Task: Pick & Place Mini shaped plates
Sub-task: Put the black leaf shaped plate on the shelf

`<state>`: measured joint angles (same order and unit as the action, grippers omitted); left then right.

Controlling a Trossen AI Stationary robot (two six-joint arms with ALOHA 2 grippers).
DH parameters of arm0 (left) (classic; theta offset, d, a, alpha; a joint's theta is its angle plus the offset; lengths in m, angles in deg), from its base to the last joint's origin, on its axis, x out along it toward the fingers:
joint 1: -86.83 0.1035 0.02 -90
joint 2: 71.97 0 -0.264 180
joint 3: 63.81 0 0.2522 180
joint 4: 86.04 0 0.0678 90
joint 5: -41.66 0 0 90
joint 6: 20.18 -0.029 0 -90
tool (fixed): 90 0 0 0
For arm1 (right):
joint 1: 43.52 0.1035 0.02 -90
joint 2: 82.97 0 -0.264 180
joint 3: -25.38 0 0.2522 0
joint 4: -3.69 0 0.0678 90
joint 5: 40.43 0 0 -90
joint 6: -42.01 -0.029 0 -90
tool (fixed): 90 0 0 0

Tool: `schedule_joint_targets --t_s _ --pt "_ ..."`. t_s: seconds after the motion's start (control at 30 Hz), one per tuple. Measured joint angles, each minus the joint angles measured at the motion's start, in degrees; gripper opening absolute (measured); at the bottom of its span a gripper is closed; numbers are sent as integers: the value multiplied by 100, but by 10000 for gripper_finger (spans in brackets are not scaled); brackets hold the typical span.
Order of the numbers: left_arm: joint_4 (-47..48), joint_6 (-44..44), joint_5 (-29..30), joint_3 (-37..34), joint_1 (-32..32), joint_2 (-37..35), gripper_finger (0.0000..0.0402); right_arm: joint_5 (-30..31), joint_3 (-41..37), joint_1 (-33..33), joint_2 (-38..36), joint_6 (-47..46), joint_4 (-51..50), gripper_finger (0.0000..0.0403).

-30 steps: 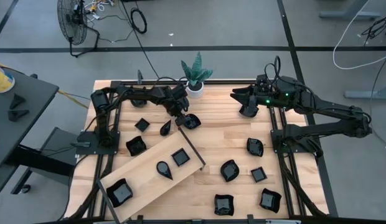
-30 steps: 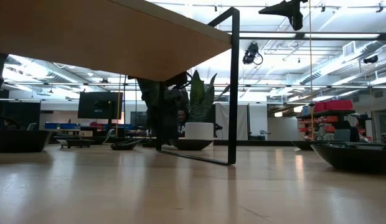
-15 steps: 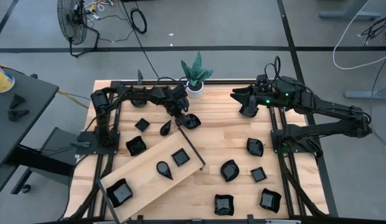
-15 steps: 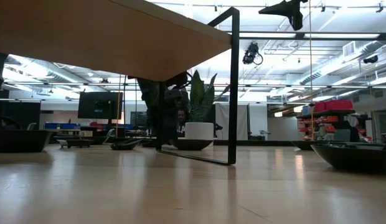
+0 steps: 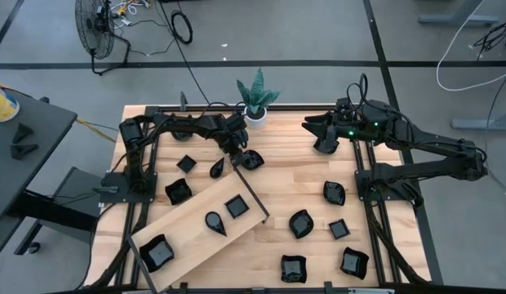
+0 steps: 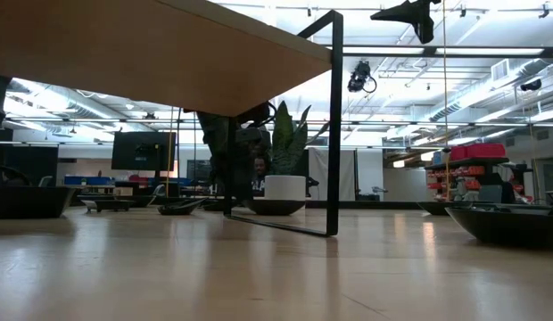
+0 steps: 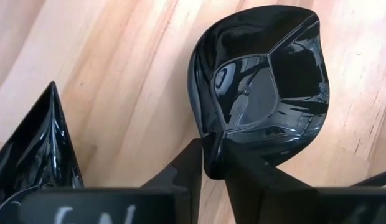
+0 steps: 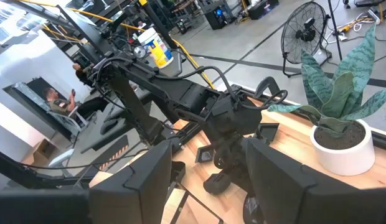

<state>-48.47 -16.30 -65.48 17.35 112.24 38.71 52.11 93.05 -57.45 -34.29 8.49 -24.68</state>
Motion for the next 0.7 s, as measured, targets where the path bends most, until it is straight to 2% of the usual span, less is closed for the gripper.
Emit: schedule_joint_targets --t_s 0.3,0.7 --pt "-2 22 -72 0 2 -7 6 0 1 0 0 0 0 210" --pt "65 153 -167 43 0 -9 2 -66 2 0 0 0 0 210"
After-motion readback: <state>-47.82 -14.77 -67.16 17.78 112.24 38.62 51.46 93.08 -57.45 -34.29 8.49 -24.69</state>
